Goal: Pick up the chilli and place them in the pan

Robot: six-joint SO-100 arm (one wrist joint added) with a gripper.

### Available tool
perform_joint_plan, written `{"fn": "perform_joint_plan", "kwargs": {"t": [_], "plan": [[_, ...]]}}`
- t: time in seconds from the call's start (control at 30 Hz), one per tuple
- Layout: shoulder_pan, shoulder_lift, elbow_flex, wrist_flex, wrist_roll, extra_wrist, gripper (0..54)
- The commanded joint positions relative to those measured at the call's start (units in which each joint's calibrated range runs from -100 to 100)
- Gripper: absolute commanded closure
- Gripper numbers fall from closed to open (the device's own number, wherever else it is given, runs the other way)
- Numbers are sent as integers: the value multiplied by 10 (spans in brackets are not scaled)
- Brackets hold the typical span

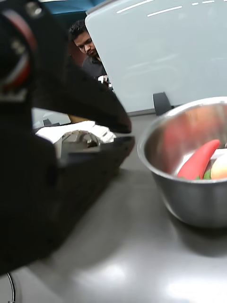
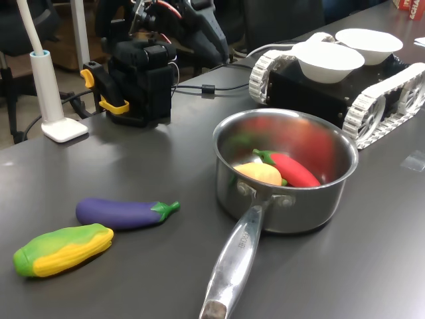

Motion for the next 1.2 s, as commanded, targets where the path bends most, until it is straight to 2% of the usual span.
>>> {"fn": "perform_joint_plan", "kwargs": {"t": [0.0, 0.2, 0.4, 0.6, 0.87, 1.17], "plan": [[-2, -2, 24, 7, 16, -16, 536], [-18, -2, 115, -9, 20, -23, 536], [-21, -2, 251, -75, 37, -23, 536], [-45, -2, 327, -132, 29, -23, 536], [-69, -2, 328, -133, 39, -21, 536], [-44, -2, 328, -133, 25, -21, 536]]}}
